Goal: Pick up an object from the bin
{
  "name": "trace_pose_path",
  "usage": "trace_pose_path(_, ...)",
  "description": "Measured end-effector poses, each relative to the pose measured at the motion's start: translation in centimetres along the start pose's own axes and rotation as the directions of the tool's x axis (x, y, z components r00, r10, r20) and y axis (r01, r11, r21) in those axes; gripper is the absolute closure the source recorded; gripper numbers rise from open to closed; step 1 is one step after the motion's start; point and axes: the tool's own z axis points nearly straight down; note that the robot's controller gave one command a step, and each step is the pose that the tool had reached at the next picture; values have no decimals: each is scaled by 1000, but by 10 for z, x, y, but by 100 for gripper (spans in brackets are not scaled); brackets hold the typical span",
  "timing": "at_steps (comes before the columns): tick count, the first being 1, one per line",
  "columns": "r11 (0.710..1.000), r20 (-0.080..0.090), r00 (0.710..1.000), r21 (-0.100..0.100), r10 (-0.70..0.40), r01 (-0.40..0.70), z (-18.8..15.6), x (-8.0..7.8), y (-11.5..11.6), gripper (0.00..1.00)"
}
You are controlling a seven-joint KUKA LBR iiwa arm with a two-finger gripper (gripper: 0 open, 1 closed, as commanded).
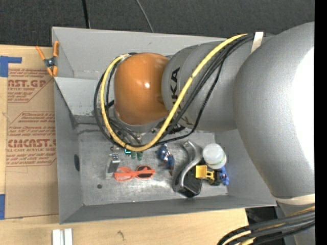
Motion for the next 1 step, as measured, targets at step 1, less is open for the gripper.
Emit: trace_pose_path(1, 1000, 7, 1000, -2, 2, -2, -4, -2, -1, 0)
